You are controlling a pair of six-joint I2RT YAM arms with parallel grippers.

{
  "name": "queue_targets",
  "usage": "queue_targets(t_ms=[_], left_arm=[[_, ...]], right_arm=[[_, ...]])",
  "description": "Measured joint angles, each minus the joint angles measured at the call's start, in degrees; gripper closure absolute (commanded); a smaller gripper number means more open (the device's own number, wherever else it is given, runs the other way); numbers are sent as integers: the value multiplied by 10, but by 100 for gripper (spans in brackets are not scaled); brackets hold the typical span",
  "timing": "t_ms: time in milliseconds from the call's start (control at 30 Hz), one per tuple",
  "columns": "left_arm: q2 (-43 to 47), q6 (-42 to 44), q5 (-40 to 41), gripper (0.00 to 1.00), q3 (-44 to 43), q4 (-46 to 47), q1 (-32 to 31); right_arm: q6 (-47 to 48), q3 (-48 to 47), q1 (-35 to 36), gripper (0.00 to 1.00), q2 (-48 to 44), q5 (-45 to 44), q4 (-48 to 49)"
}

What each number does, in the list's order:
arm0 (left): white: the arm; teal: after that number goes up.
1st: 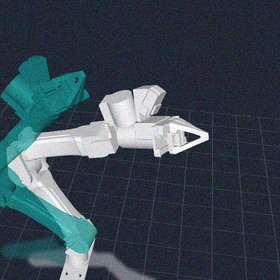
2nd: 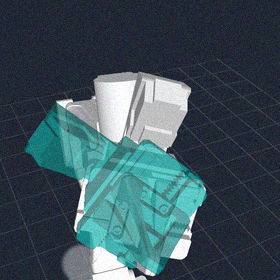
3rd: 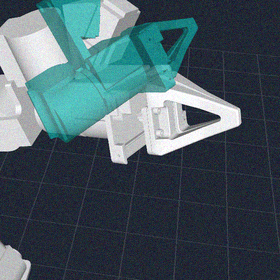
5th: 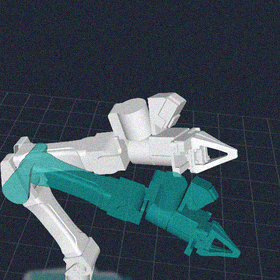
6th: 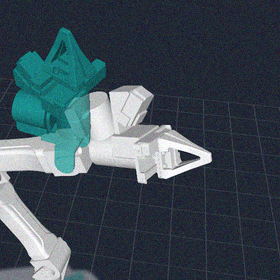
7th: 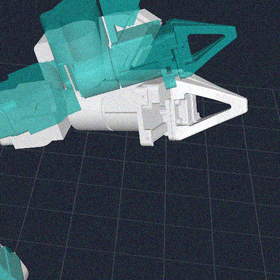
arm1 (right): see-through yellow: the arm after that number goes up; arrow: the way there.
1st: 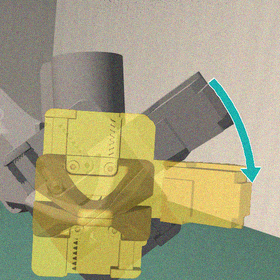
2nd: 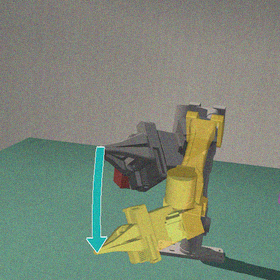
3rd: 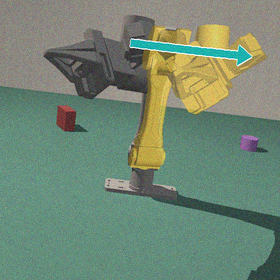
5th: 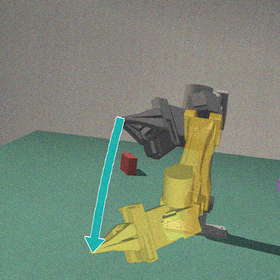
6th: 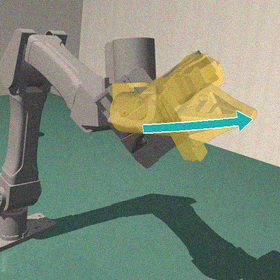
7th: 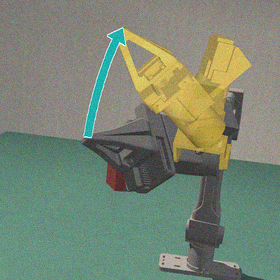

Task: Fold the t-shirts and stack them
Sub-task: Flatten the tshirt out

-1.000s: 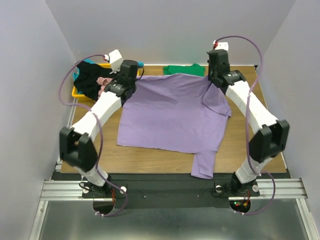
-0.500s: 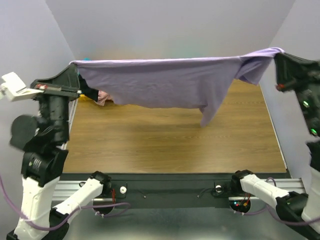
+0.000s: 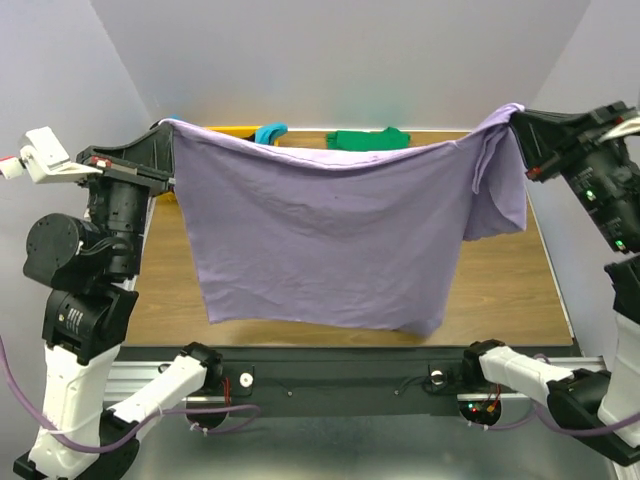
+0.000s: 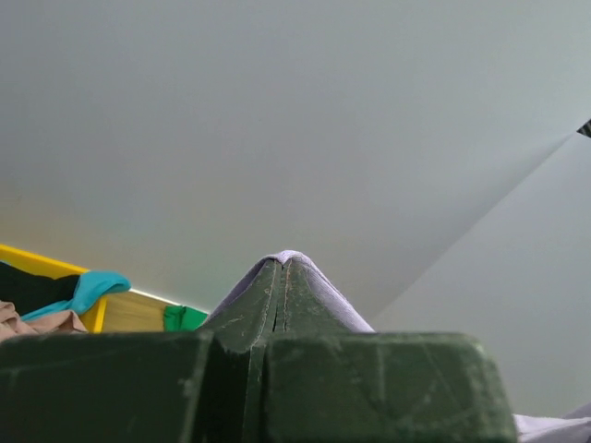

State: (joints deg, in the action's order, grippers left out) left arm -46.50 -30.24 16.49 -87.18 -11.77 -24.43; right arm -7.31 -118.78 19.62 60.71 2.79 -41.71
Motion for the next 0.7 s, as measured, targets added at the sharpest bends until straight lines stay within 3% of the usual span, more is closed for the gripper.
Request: queue_targets(t_ms=[133, 367, 567, 700], left_arm=[[-24, 4, 24, 100, -4, 1, 0], [-178, 22, 106, 100, -58, 21, 0], [-408, 62, 113, 100, -235, -1, 9], [-492, 79, 96, 100, -334, -37, 11]], right_arm=[[3, 4, 0, 99, 31, -32, -4], [45, 24, 0, 100, 149, -250, 45], [119, -45, 0, 100, 331, -355, 102], [144, -151, 0, 99, 402, -366, 121]])
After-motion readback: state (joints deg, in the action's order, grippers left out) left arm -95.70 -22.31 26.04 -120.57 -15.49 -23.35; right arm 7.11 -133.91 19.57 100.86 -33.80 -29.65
